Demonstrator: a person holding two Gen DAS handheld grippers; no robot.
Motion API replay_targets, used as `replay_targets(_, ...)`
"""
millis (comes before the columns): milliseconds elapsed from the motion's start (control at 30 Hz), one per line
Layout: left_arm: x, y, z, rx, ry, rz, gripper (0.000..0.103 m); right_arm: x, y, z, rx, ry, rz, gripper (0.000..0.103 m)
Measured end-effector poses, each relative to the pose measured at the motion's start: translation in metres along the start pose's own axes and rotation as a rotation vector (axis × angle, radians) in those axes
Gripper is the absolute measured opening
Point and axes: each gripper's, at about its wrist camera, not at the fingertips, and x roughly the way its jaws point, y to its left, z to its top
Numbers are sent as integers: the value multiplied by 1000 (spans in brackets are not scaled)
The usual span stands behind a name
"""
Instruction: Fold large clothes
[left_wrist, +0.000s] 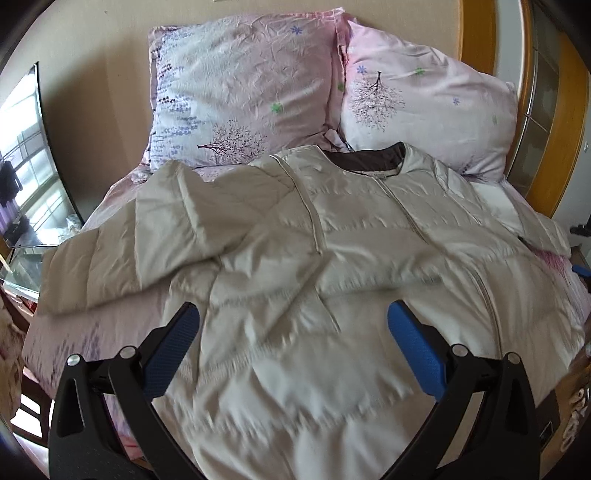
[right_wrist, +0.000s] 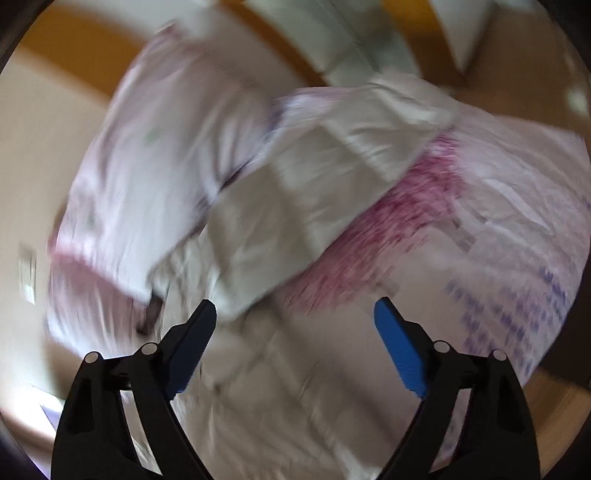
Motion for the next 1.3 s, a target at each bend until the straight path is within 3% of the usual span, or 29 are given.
replay_targets(133,21,10,26,-27,29,-67,101,16,-32,36,141,-28,-21,76)
replay_targets(367,60,11,62,-84,62,-210,101,50,-64,78,272,-53,-50,61)
replay_targets(533,86,11,81,-153,62,-307,101,56,-67,94,273,-90,-65,50)
replay_targets(667,99,13,88,-184,50,-326,101,54,-71,98,255,-120,-112,30)
replay_targets(767,110,11,96,-199,84,-378,101,55,-58,101,182,-147,-146,14)
replay_targets(833,115,11,98,-219,95,-411,101,50,-41,102,102,-190,-164,10)
replay_targets(1000,118,9,104,-240,72,-467,101,30,36,94,-183,-307,-183,7)
replay_targets(1167,120,11,108,-314,66,-566,101,17,125,53,-465,-342,-63,7)
replay_targets(1300,122,7,110,-358,75,-627,101,17,189,-8,-662,-264,104,7)
